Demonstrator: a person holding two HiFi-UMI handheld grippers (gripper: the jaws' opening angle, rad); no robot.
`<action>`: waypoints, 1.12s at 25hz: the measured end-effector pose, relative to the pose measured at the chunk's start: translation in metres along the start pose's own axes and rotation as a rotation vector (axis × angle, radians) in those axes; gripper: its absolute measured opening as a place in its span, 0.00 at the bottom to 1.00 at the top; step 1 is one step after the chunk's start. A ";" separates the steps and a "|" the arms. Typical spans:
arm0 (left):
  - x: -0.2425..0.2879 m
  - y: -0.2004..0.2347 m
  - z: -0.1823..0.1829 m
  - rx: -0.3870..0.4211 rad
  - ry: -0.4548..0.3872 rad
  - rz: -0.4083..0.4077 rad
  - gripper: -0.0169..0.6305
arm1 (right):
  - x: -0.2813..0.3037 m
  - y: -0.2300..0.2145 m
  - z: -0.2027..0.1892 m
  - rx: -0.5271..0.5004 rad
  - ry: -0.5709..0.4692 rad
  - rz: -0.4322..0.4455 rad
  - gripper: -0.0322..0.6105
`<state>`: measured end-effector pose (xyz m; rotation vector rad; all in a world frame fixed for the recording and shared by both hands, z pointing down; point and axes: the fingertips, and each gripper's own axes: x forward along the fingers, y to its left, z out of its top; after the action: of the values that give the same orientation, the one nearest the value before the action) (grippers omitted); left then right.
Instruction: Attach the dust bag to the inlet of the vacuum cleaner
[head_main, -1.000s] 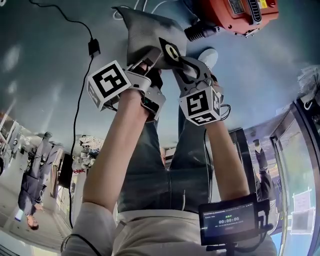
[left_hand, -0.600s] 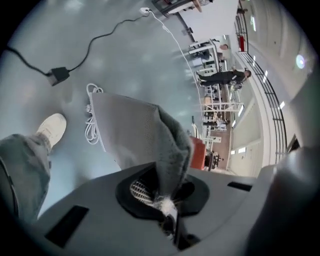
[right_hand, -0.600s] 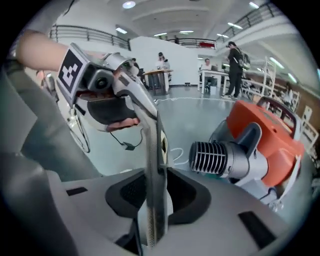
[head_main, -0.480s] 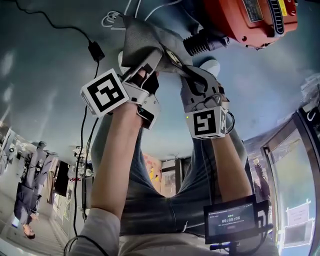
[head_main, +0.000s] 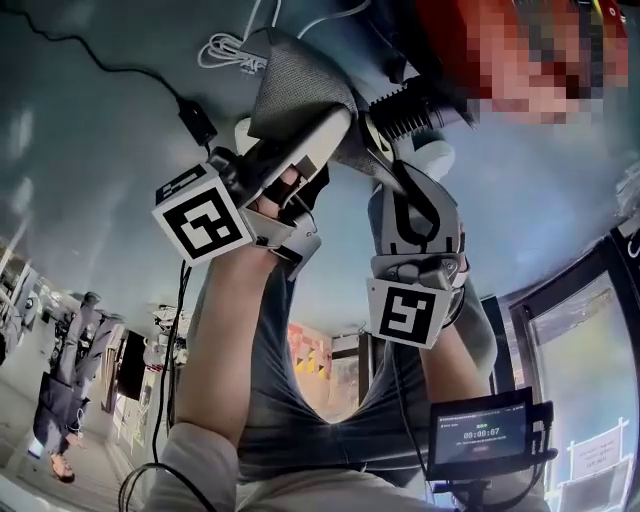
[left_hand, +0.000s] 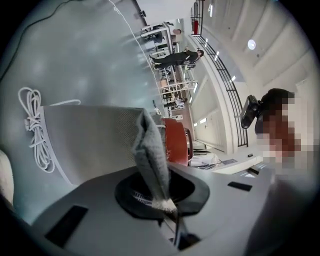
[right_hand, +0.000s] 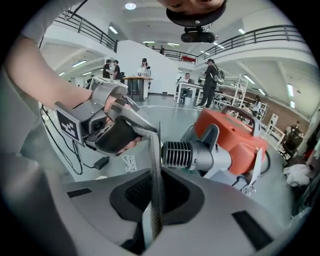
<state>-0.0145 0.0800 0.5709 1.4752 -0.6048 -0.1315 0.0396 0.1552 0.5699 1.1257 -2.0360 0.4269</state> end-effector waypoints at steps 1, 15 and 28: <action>0.001 -0.002 0.001 0.004 0.003 -0.003 0.05 | -0.001 -0.002 0.002 0.013 -0.007 -0.011 0.10; 0.031 0.008 0.020 -0.092 -0.053 -0.011 0.05 | 0.012 -0.013 0.009 0.116 -0.003 0.090 0.10; 0.021 -0.027 0.008 0.006 0.029 -0.189 0.05 | 0.015 -0.020 -0.029 0.147 0.128 0.082 0.10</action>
<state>0.0071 0.0610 0.5511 1.5363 -0.4415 -0.2550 0.0650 0.1529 0.5985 1.0751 -1.9682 0.6823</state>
